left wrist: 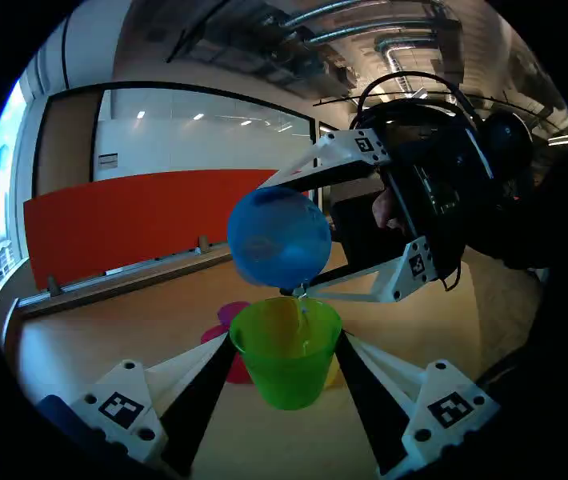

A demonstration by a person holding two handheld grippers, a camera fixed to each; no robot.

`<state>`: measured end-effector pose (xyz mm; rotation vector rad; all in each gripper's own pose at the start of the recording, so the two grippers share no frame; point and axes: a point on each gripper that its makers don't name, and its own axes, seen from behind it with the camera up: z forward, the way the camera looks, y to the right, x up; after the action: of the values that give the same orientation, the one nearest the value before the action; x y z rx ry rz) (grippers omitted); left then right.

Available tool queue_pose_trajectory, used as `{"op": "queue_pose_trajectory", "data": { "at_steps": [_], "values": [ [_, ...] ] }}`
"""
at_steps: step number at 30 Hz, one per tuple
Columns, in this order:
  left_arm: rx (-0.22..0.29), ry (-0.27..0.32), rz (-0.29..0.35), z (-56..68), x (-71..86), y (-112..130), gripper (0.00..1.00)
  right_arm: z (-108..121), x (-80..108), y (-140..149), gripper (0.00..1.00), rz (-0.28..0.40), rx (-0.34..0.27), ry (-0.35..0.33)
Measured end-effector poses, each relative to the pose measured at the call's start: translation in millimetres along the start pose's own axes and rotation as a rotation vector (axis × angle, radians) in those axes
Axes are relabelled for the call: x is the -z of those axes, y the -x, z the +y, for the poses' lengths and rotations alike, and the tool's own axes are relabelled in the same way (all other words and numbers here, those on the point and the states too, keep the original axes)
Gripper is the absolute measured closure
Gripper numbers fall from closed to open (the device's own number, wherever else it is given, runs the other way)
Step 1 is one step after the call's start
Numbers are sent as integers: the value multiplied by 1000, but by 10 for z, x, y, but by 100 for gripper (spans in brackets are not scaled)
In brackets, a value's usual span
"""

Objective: Pour water

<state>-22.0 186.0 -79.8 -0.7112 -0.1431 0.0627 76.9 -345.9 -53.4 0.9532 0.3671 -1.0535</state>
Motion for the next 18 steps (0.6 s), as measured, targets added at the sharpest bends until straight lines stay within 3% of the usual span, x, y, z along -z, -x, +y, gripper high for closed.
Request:
{"op": "queue_pose_trajectory", "data": {
  "at_steps": [18],
  "values": [
    [-7,6,-7,19,-34,2,13,62,23,2,9,-6,61,7]
  ]
}}
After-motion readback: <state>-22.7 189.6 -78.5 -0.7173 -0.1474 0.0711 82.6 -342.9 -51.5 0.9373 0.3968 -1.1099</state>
